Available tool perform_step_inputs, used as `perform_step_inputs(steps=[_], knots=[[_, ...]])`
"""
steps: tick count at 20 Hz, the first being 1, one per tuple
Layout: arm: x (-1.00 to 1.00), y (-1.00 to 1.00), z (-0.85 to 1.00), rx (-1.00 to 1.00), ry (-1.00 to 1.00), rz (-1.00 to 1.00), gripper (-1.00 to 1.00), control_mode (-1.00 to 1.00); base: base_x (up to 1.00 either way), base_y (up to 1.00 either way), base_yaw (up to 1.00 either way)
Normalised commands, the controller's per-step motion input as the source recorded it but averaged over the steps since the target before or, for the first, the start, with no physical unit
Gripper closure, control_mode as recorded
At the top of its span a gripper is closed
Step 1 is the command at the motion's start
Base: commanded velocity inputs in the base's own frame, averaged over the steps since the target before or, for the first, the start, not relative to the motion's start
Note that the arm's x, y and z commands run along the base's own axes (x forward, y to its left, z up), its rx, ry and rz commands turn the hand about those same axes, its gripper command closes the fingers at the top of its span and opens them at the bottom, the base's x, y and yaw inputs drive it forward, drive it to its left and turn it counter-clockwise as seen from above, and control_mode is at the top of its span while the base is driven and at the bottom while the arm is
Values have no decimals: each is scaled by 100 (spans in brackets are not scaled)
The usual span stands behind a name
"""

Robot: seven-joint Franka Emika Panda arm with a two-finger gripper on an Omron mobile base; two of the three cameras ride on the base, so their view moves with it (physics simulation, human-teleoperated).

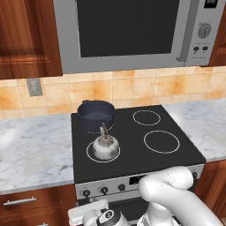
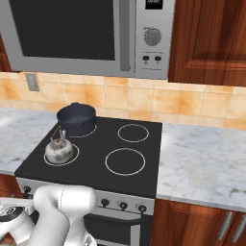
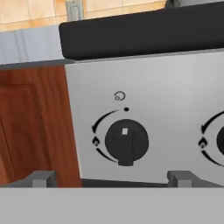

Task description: Pick the kettle from the counter and place it on a stove burner. Then turn the burner on.

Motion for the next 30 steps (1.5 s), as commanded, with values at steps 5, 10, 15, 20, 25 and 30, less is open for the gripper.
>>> perform_step_inputs(steps=[5,10,15,20,25,30], knots=[[3,0,26,0,-5,-1,-100,-100,0,0,0],[5,0,34,0,-2,-1,-100,-100,0,0,0],[1,0,0,0,0,0,-100,-100,0,0,0],[11,-15,-10,0,0,0,-100,-100,0,0,0],[0,-3,0,0,0,0,-100,-100,0,0,0],[7,0,0,0,0,0,-100,-100,0,0,0]])
